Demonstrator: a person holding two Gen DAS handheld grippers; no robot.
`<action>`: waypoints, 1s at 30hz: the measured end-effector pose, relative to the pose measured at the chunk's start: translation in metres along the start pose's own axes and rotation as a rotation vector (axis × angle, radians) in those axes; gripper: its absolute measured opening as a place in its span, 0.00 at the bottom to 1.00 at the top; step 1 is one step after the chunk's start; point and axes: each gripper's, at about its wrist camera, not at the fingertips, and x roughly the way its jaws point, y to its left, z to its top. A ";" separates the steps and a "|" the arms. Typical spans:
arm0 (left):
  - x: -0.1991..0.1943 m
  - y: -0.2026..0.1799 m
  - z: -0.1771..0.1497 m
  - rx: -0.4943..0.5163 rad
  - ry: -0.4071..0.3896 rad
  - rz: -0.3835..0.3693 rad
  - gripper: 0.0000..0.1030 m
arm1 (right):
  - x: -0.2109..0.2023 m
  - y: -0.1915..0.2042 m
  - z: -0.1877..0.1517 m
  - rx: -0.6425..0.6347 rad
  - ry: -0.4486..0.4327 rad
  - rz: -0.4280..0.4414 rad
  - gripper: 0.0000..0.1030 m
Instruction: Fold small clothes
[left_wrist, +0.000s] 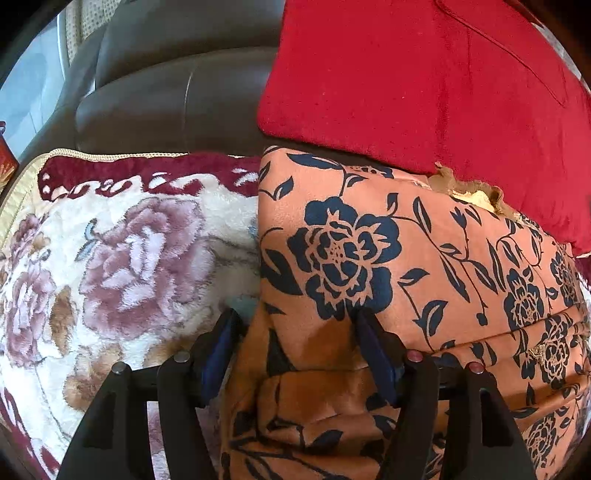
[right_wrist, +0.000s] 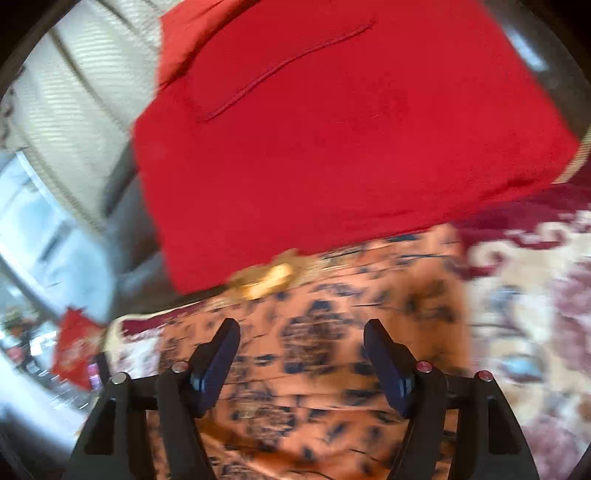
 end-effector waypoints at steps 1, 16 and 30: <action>0.000 0.000 -0.001 -0.001 -0.001 0.003 0.69 | 0.025 -0.014 -0.005 0.031 0.077 -0.062 0.75; 0.006 0.006 -0.007 -0.025 -0.043 0.014 0.80 | 0.089 -0.019 0.006 0.025 0.054 -0.163 0.80; 0.004 -0.003 -0.013 -0.009 -0.065 0.043 0.81 | 0.089 -0.013 0.001 -0.025 0.021 -0.179 0.81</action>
